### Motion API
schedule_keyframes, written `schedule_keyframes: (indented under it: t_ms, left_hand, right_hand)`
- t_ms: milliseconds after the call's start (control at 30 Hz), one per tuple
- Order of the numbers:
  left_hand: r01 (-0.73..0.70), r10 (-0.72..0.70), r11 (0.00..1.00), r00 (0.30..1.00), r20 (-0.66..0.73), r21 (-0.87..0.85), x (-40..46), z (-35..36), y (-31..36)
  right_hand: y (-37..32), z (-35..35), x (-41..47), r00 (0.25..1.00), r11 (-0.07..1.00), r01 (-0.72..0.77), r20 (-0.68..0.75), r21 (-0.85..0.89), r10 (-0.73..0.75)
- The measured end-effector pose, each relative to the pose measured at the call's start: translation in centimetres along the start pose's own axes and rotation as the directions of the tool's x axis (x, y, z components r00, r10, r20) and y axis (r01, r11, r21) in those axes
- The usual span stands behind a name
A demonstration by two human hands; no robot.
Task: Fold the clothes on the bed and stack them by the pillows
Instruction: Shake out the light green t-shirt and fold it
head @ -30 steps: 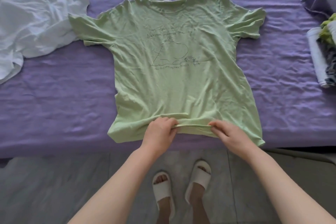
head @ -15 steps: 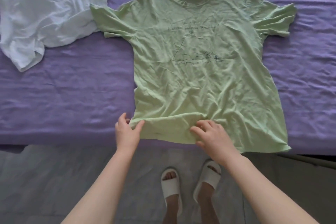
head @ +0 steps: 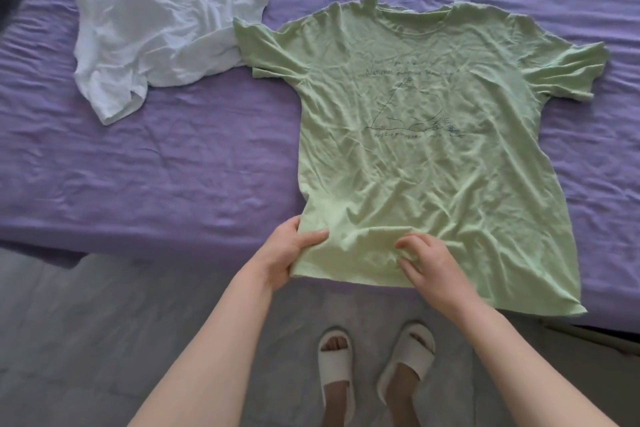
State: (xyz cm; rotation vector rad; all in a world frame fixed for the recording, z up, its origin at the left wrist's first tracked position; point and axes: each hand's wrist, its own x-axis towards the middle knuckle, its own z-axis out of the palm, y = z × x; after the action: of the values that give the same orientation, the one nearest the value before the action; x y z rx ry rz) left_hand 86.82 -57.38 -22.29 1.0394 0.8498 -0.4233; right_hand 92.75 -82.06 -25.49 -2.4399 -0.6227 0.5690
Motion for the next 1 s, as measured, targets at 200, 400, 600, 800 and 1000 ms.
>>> schedule_keyframes:
  t_ms: [200, 400, 600, 800, 1000]
  left_hand:
    - [0.012, -0.009, 1.000, 0.997, -0.074, 0.028, -0.6, -1.1, -0.9]
    - [-0.132, 0.125, 0.988, 0.988, -0.088, -0.078, -0.4, -1.7, -0.9]
    - [-0.053, 0.066, 0.993, 0.990, -0.123, 0.107, 0.4, -2.1, -1.0]
    - [-0.030, 0.127, 0.945, 0.951, -0.282, 0.326, 1.1, -2.9, -1.2]
    - [0.018, 0.005, 0.995, 0.975, -0.222, 0.099, 0.4, -3.0, -0.8]
  right_hand:
    - [-2.5, 1.2, 1.5, 0.998, 0.994, 0.056, 0.045, -0.094, -0.052]
    - [-2.4, 2.0, 2.8, 0.990, 0.982, -0.065, 0.109, -0.178, 0.086]
    - [-0.3, 1.4, 2.9, 0.978, 0.955, -0.146, 0.109, -0.258, 0.179]
    - [2.3, 0.3, 1.4, 0.933, 0.901, -0.221, 0.187, -0.373, 0.306]
    - [2.7, 0.5, 1.1, 0.935, 0.891, -0.195, 0.196, -0.410, 0.295]
